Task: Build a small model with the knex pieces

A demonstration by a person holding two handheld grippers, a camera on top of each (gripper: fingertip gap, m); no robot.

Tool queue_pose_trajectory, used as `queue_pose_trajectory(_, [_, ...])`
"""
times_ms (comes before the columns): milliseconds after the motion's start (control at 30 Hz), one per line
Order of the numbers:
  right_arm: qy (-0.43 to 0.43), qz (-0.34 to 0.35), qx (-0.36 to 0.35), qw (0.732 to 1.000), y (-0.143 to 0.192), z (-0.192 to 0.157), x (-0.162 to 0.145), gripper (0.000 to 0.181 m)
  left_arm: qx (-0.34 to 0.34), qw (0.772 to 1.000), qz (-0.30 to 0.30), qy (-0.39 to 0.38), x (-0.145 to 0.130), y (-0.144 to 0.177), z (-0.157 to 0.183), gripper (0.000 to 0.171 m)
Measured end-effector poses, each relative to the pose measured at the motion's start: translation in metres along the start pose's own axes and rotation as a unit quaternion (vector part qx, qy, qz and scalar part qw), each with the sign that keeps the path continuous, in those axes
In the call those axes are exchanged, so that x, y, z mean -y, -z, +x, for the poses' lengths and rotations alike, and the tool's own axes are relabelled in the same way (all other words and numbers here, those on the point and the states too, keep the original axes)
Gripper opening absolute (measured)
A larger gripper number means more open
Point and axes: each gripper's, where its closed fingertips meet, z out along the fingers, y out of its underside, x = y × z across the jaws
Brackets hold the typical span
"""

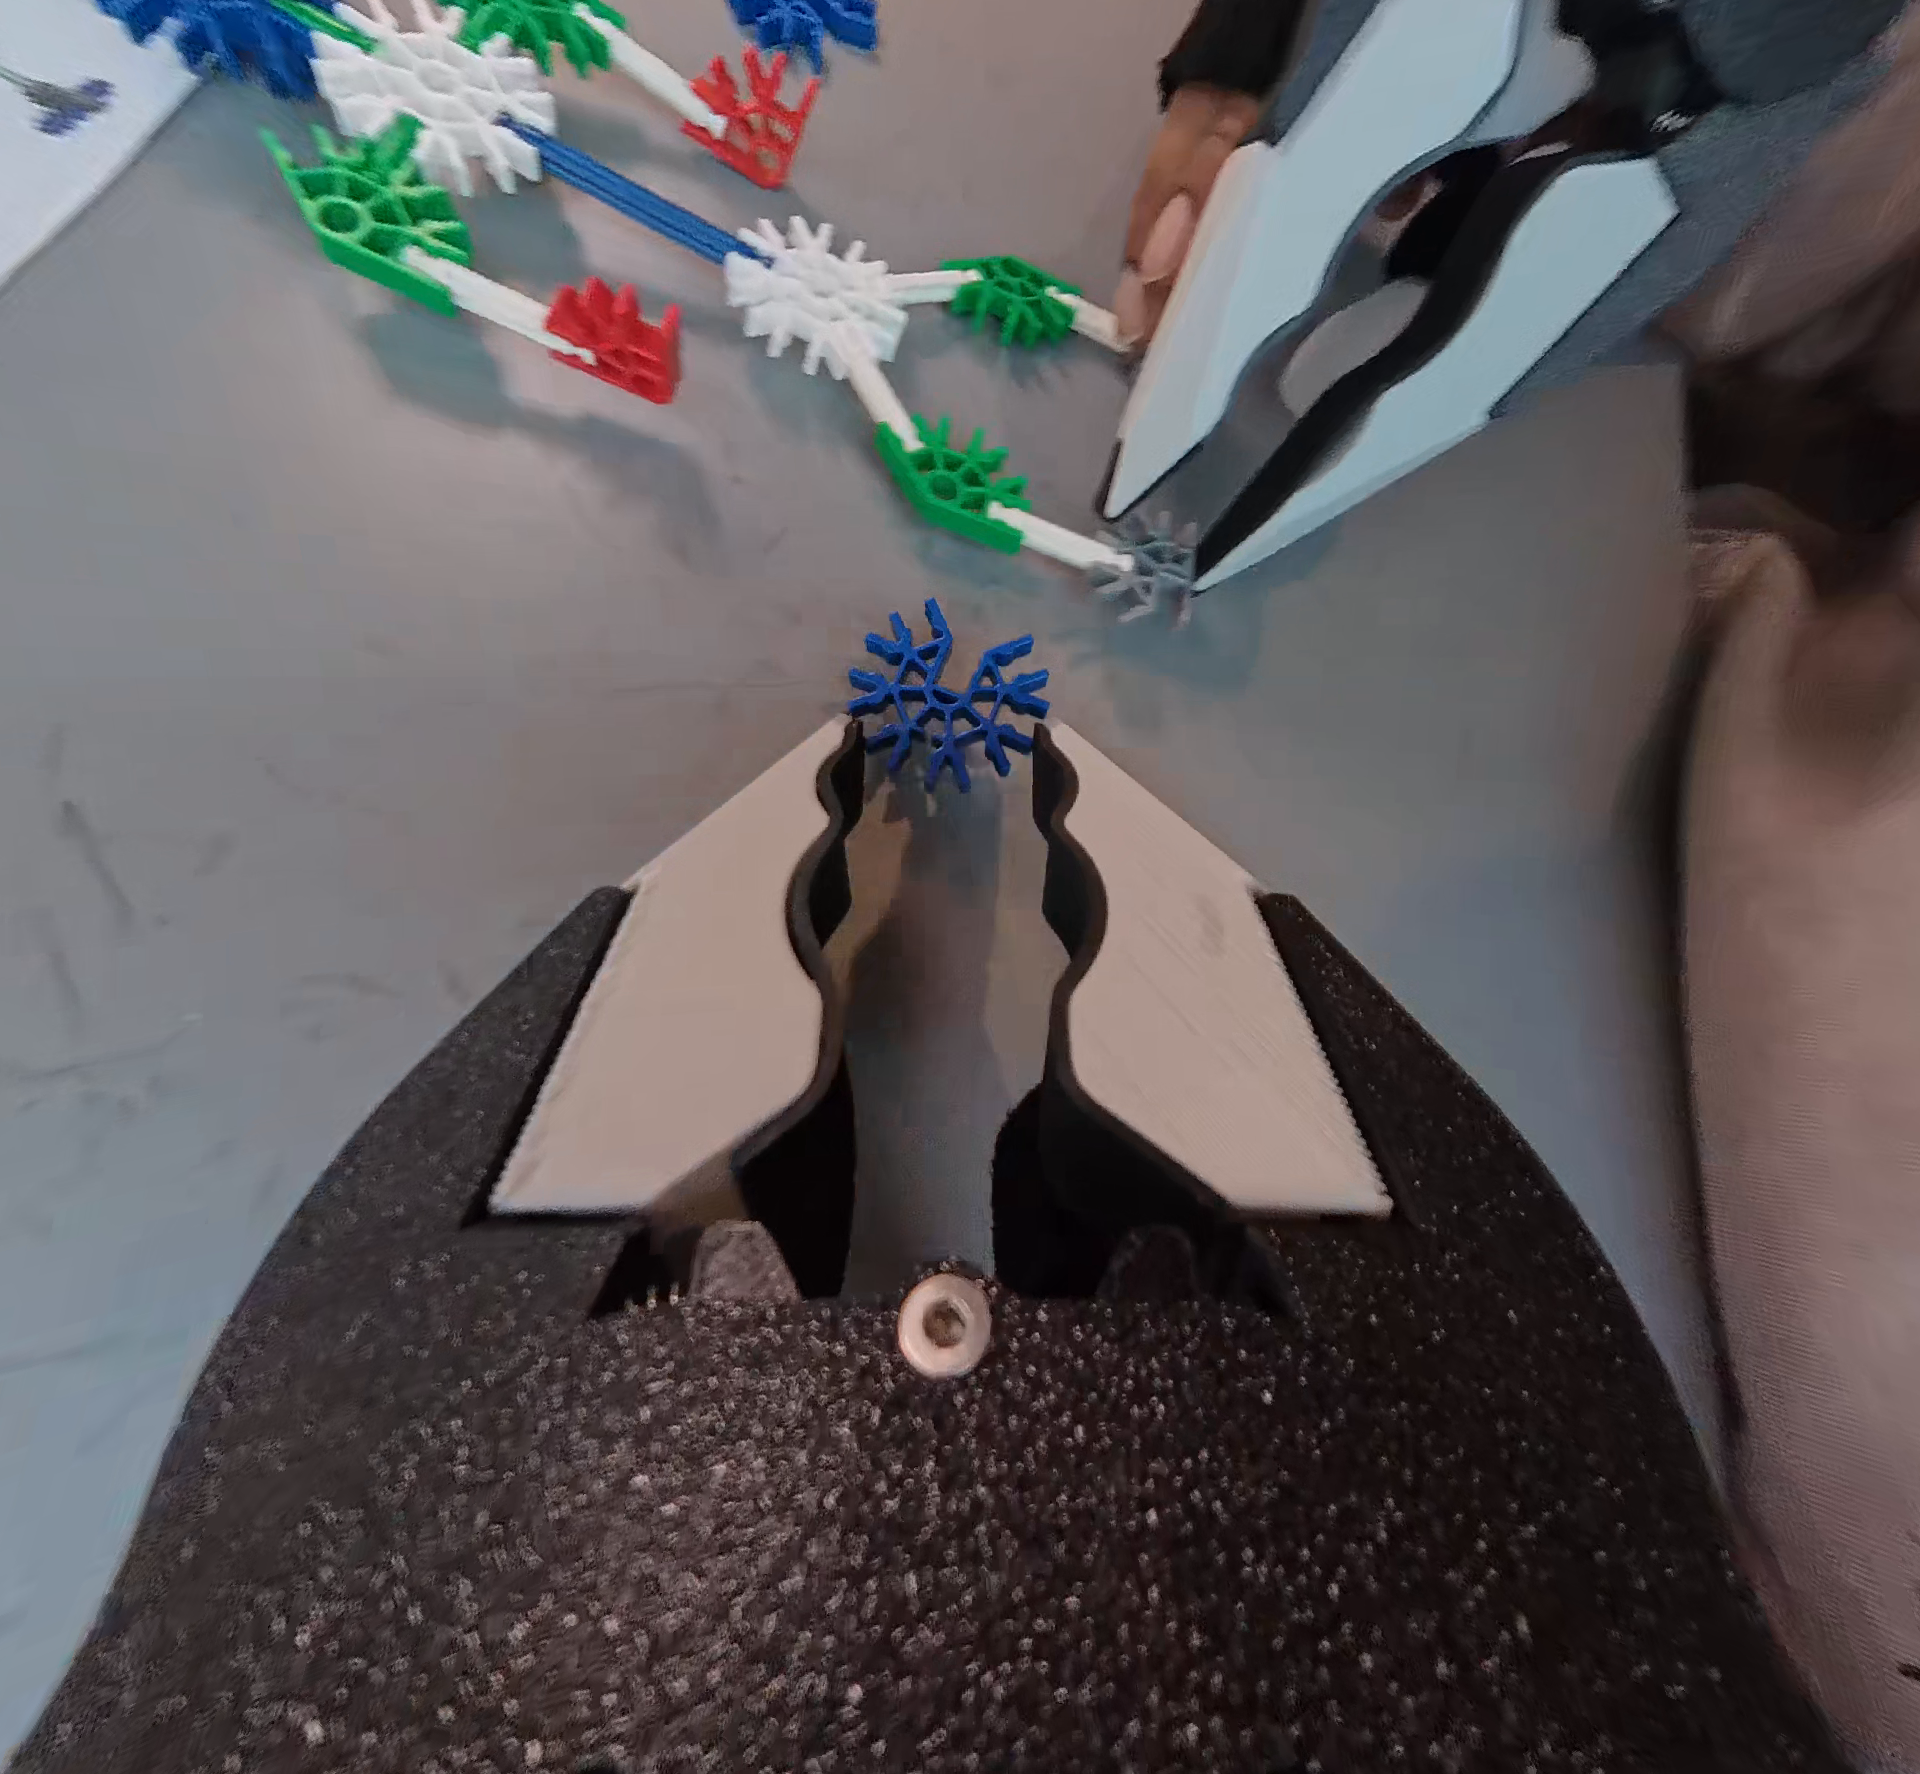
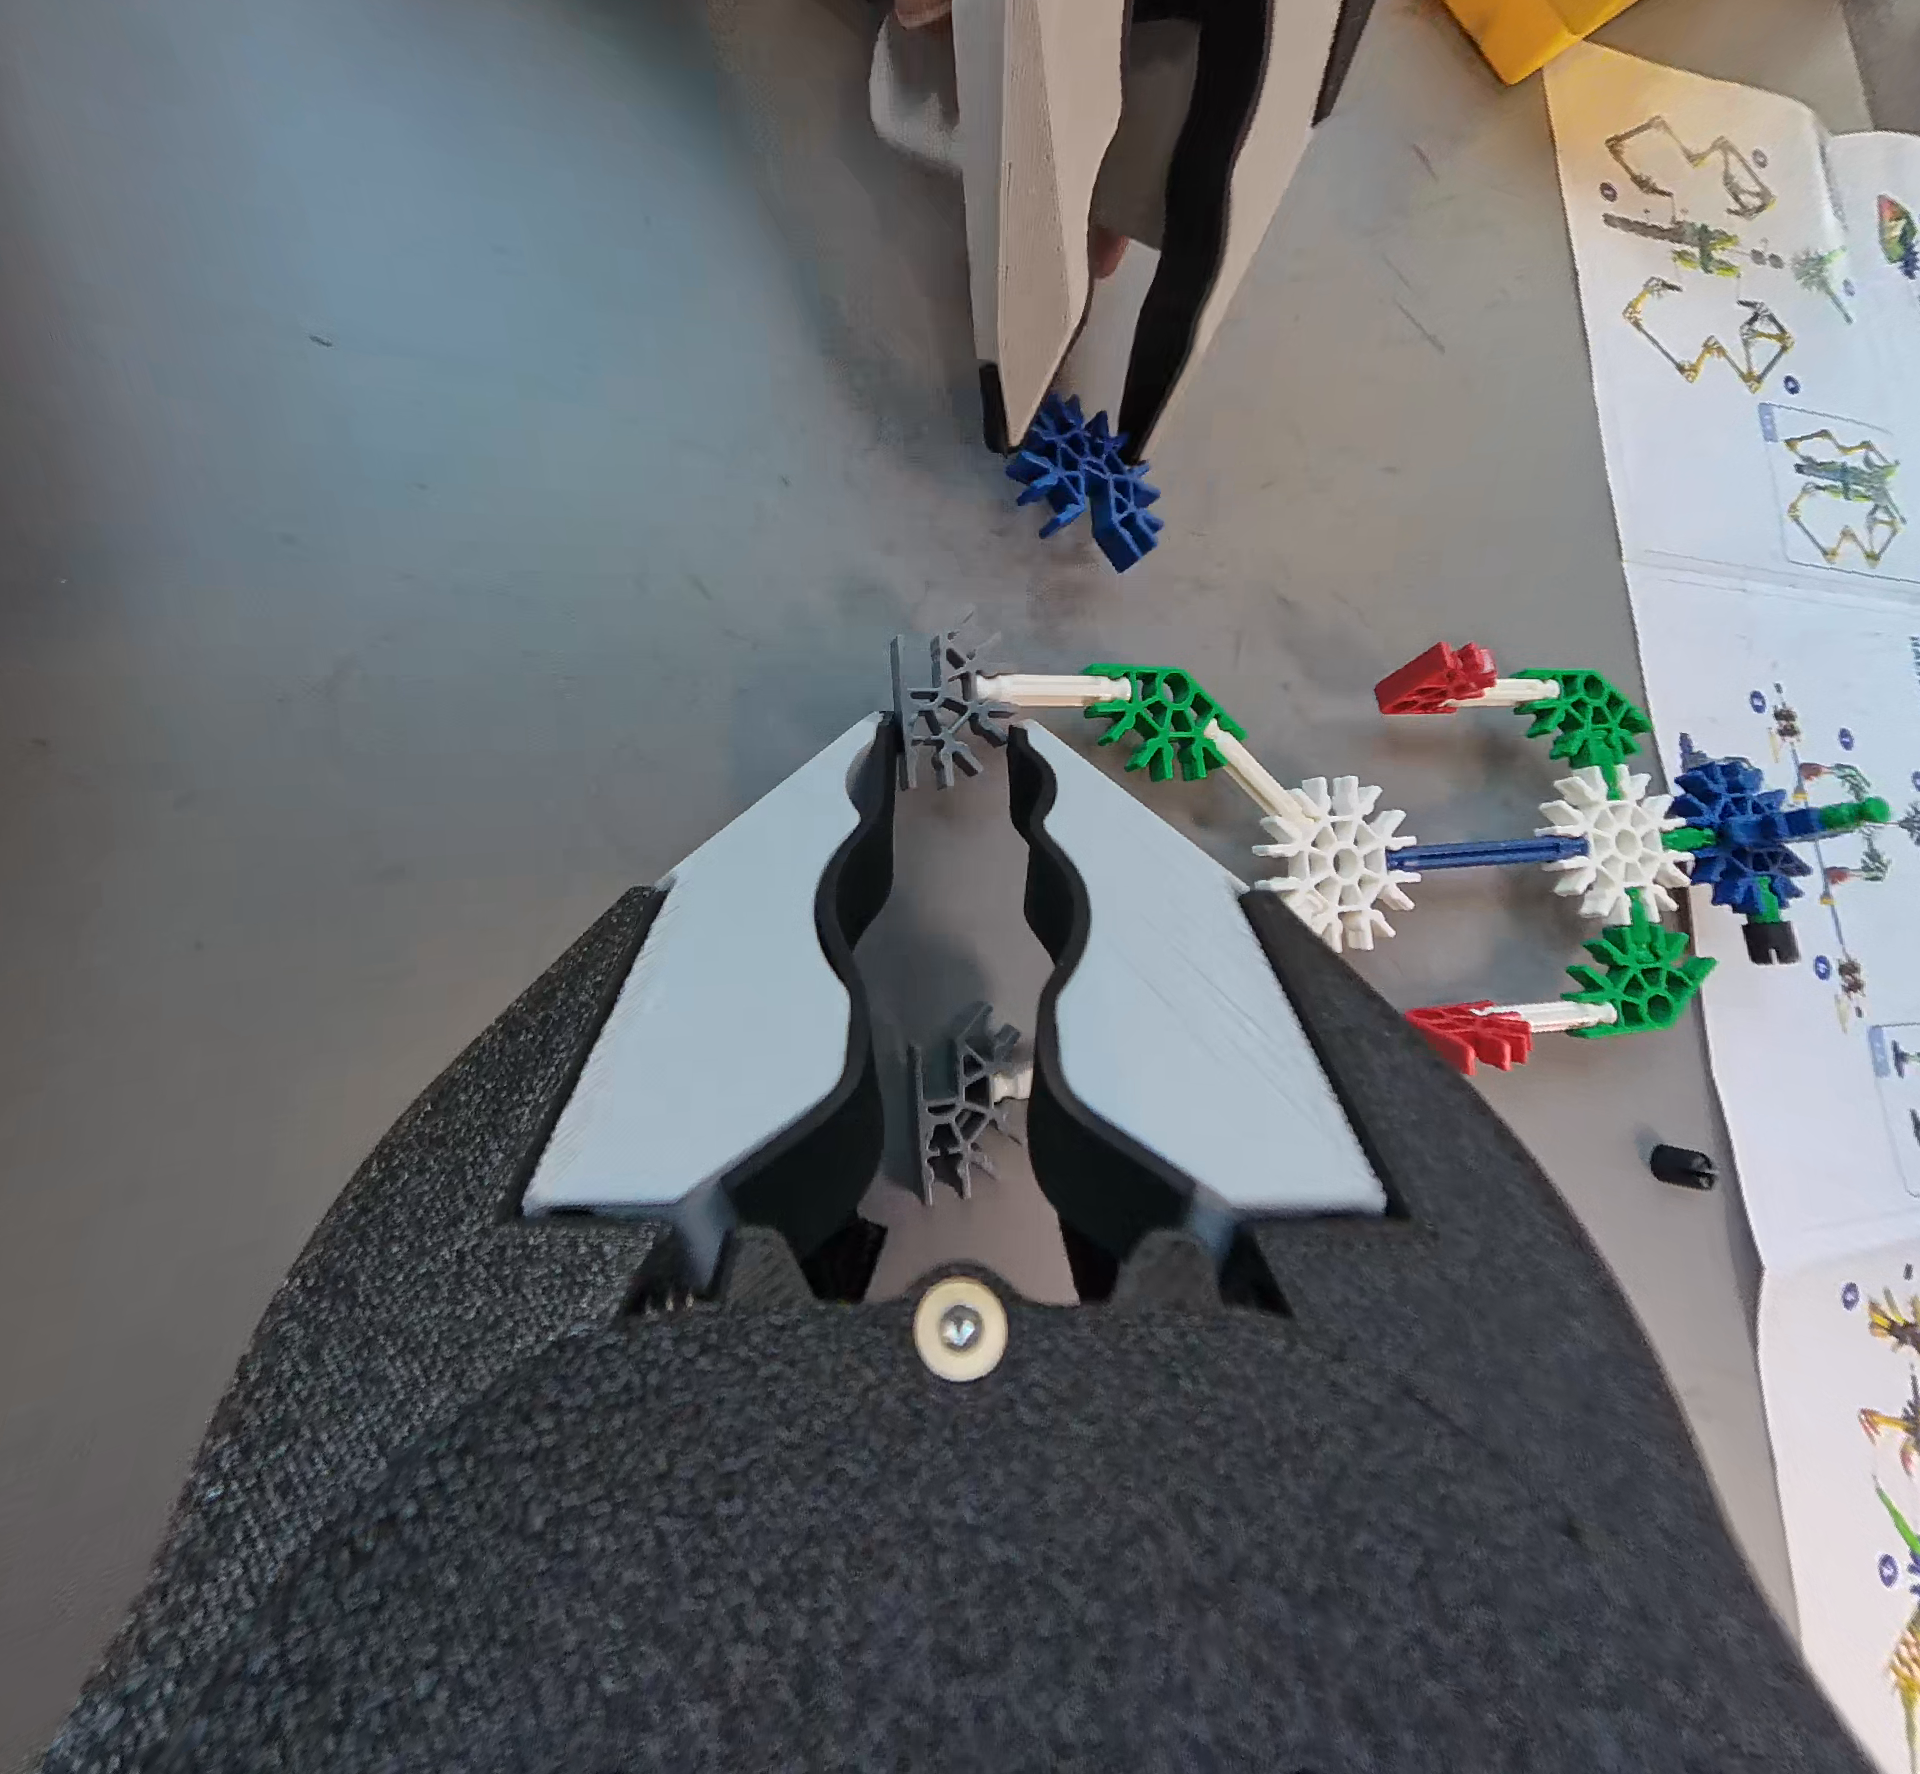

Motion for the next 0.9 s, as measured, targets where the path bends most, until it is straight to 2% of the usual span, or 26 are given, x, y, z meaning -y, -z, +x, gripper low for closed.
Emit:
queue_pose_trajectory(133, [0.040, 0.010, -0.025, 0.999, 0.000, 0.002, 0.004, 0.015, -0.095, 0.994, 0.000, 0.061, 0.001, -0.001, 0.026, 0.031])
queue_pose_trajectory(267, [0.093, 0.008, -0.050, 0.994, 0.000, 0.003, 0.005, 0.010, -0.117, 0.988, -0.004, 0.104, -0.001, -0.004, 0.031, 0.031])
queue_pose_trajectory(467, [0.082, 0.012, -0.031, 0.996, -0.003, -0.002, 0.003, 0.017, -0.114, 0.987, -0.007, 0.109, -0.001, -0.006, 0.031, 0.031])
queue_pose_trajectory(600, [0.082, 0.062, -0.042, 0.994, 0.006, 0.002, 0.019, 0.028, -0.138, 0.984, -0.001, 0.116, 0.002, -0.007, 0.038, 0.031])
queue_pose_trajectory(700, [0.127, 0.091, -0.050, 0.987, 0.007, -0.006, 0.030, 0.032, -0.177, 0.976, 0.010, 0.123, 0.008, -0.008, 0.051, 0.031])
queue_pose_trajectory(767, [0.158, 0.096, -0.056, 0.981, 0.006, -0.012, 0.035, 0.030, -0.200, 0.972, 0.015, 0.124, 0.011, -0.008, 0.061, 0.031])
queue_pose_trajectory(833, [0.171, 0.096, -0.056, 0.979, 0.004, -0.016, 0.035, 0.012, -0.221, 0.968, 0.021, 0.118, 0.014, -0.006, 0.069, 0.031])
queue_pose_trajectory(900, [0.159, 0.107, -0.050, 0.980, 0.006, -0.016, 0.037, 0.007, -0.225, 0.969, 0.023, 0.102, 0.015, -0.006, 0.073, 0.031])
